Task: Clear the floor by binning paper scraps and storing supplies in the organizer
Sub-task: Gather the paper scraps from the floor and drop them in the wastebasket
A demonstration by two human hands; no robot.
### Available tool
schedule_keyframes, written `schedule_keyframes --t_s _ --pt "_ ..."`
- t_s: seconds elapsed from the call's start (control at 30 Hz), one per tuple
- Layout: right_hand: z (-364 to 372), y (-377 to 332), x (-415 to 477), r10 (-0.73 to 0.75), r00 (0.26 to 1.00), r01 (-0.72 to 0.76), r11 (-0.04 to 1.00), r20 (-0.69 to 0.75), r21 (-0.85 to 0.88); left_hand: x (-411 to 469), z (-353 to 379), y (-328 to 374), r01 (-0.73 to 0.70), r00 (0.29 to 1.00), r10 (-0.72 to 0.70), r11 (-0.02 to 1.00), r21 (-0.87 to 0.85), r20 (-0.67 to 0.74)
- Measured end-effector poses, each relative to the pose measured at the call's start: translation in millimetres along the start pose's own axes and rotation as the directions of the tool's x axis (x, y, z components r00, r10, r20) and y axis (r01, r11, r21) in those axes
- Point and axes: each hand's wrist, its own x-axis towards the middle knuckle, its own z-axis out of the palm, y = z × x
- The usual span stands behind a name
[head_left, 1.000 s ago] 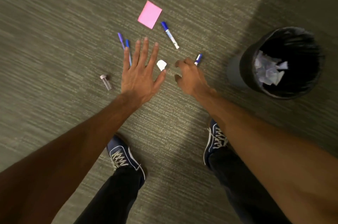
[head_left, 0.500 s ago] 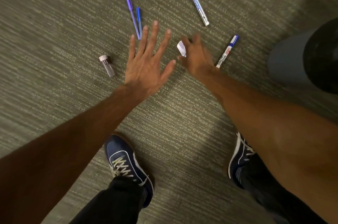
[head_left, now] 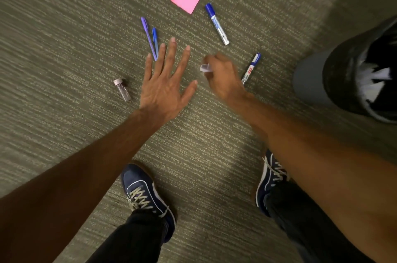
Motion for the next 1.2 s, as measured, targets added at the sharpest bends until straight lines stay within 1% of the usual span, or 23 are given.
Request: schedule_keyframes --t_s 0.1,0.2,0.27,0.37,0.43,0.57,0.63,0.7,0.77,0.9,1.03,1.1,1.2 --pt "-49.1 -9.0 -22.8 -0.021 0.996 0.025 0.999 -0.083 0.047 -5.1 -27.3 17.7 -0.008 1.000 0.008 1.000 -0.020 -0.005" --pt "-102.7 -5.2 -51.9 0.008 0.979 0.001 0.999 -0.204 0.043 -10.7 -54.8 38.7 -0.017 1.000 0.016 0.999 -0.042 -0.020" --pt "-138.8 4.8 -73.7 0.059 0.956 -0.051 0.998 -0.287 0.036 -14.8 -71.1 52.9 -0.036 0.999 0.034 0.998 -0.055 -0.035" --pt "-189.4 30.7 -102.4 0.175 0.892 -0.176 0.984 -0.416 0.036 -19.7 -90.3 73.8 -0.058 0.997 0.055 0.997 -0.054 -0.046" --pt "-217.3 51.6 -118.8 0.258 0.856 -0.265 0.963 -0.449 0.048 -21.2 -98.4 87.4 -0.073 0.997 0.071 0.996 -0.051 -0.043" --pt "-251.5 93.3 -144.8 0.423 0.809 -0.461 0.887 -0.409 0.006 -20.5 -103.7 112.8 -0.096 0.994 0.093 0.994 -0.048 -0.060" --pt "-257.2 112.5 -152.2 0.481 0.798 -0.521 0.853 -0.364 -0.015 -16.2 -103.9 126.0 -0.108 0.992 0.105 0.993 -0.039 -0.069" --pt "-257.5 129.3 -156.1 0.504 0.805 -0.547 0.835 -0.314 -0.061 -9.8 -103.3 139.0 -0.118 0.991 0.115 0.992 -0.038 -0.063" --pt "-255.8 144.6 -156.2 0.515 0.811 -0.557 0.825 -0.277 -0.095 -2.4 -101.5 151.6 -0.125 0.991 0.122 0.992 -0.037 -0.060" --pt "-250.2 169.0 -148.0 0.543 0.803 -0.577 0.811 -0.244 -0.096 9.1 -94.6 173.6 -0.126 0.990 0.124 0.992 -0.028 -0.060" --pt "-247.5 184.5 -139.7 0.525 0.833 -0.549 0.824 -0.178 -0.139 16.9 -85.3 189.3 -0.117 0.993 0.116 0.993 -0.032 -0.036" --pt "-250.0 185.7 -136.9 0.486 0.851 -0.516 0.845 -0.197 -0.144 18.0 -83.4 195.9 -0.109 0.994 0.109 0.994 -0.027 -0.019" --pt "-258.6 176.3 -134.4 0.397 0.868 -0.440 0.894 -0.299 -0.088 17.8 -86.1 203.1 -0.097 0.995 0.097 0.995 -0.022 -0.002"
